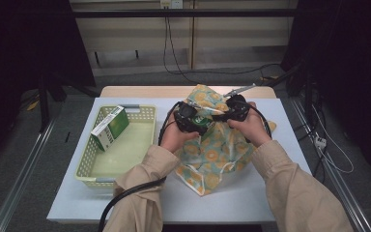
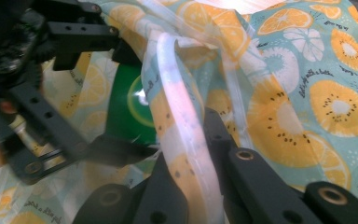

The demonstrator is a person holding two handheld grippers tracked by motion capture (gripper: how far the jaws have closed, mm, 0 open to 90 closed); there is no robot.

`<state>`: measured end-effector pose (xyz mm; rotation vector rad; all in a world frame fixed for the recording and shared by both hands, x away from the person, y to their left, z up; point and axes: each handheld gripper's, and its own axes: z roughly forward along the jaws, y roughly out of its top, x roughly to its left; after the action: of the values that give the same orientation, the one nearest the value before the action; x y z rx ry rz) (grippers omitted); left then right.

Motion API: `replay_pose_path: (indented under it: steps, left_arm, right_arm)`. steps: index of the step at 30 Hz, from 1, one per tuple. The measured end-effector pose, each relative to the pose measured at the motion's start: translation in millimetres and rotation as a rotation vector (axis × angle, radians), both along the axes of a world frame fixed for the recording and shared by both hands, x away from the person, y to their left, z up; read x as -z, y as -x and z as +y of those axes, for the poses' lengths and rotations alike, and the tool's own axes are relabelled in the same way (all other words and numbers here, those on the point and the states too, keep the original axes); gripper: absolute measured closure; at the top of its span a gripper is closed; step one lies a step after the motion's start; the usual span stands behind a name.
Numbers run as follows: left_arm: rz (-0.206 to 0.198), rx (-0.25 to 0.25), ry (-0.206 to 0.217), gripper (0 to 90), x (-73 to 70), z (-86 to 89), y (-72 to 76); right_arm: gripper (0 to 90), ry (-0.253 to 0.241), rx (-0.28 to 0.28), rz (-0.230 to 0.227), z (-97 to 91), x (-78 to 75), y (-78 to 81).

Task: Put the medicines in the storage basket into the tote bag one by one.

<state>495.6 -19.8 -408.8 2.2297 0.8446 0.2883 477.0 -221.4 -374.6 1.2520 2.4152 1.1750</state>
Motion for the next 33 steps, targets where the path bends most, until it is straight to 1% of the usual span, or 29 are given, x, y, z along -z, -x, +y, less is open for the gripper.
replay_pose_path:
  steps: [1,2,3,5,8,9,11,13,15,17,19,21,22,25,26,27,28,29,30,33]
  left_arm:
    - [0.002,-0.003,0.012,15.3,0.9,-0.5,-1.7]
    - [0.005,0.000,0.015,14.6,0.9,-0.9,-2.3]
    - [0.000,0.002,0.009,14.3,0.3,-0.9,-2.1]
    - [0.005,0.013,0.010,13.6,-0.8,0.0,-0.9]
    - [0.044,0.009,0.037,11.9,-3.7,4.1,1.8]
    - [0.052,0.011,0.035,10.9,-5.3,5.8,3.0]
    - [0.045,0.022,0.034,10.8,-9.3,10.4,6.3]
    - [0.058,0.025,0.035,9.8,-14.0,15.1,10.3]
    - [0.058,0.044,0.025,8.4,-20.1,21.1,15.2]
    - [0.059,0.056,0.031,9.1,-27.0,28.4,20.4]
    - [0.055,0.061,0.049,9.5,-33.5,36.9,25.0]
    - [0.045,0.057,0.047,9.6,-39.7,46.1,28.9]
    - [0.040,0.058,0.055,9.6,-42.3,51.1,30.5]
    - [0.021,0.057,0.053,9.6,-50.3,65.4,35.3]
    - [0.019,0.053,0.061,9.6,-52.3,69.2,37.5]
    - [0.014,0.058,0.062,9.6,-54.5,73.1,39.4]
    - [0.004,0.059,0.054,9.7,-56.8,76.8,41.4]
    - [0.003,0.067,0.057,10.0,-58.5,80.7,42.5]
    - [-0.009,0.067,0.054,10.3,-60.5,85.7,43.5]
    - [-0.006,0.052,0.058,10.3,-63.5,96.7,44.4]
  right_arm:
    - [88.6,-0.001,0.001,0.003,-0.3,0.2,0.0]
    - [88.6,0.002,0.001,0.002,-0.4,0.2,0.1]
    - [88.6,0.003,0.002,0.000,-0.6,-0.1,0.2]
    - [88.6,0.001,0.003,0.002,-1.6,-0.3,0.1]
    - [88.6,0.004,0.005,0.004,-2.6,0.6,-0.4]
    - [88.5,0.006,0.006,0.006,-2.7,1.1,-0.5]
    - [88.6,0.006,0.010,0.006,-2.4,1.8,-0.7]
    - [88.5,0.011,0.011,0.004,-1.7,2.1,-1.2]
    - [88.6,0.014,0.010,0.003,-0.9,2.4,-1.3]
    - [88.6,0.016,0.015,0.005,-0.7,2.8,-1.4]
    - [88.6,0.017,0.017,0.004,-0.8,2.7,-1.4]
    - [88.6,0.024,0.020,0.002,-0.7,2.1,-1.2]
    - [88.6,0.024,0.023,-0.001,-0.2,1.7,-1.1]
    - [88.6,0.028,0.021,-0.004,1.5,-0.1,0.3]
    - [88.6,0.026,0.022,-0.006,2.2,-0.3,0.8]
    - [88.5,0.027,0.019,-0.007,2.8,-0.9,1.4]
    - [88.5,0.028,0.019,-0.010,3.6,-1.7,2.2]
    - [88.6,0.030,0.017,-0.012,4.1,-2.5,2.8]
    - [88.5,0.029,0.014,-0.012,4.4,-3.3,3.3]
    - [88.6,0.030,0.016,-0.011,4.1,-4.2,4.1]
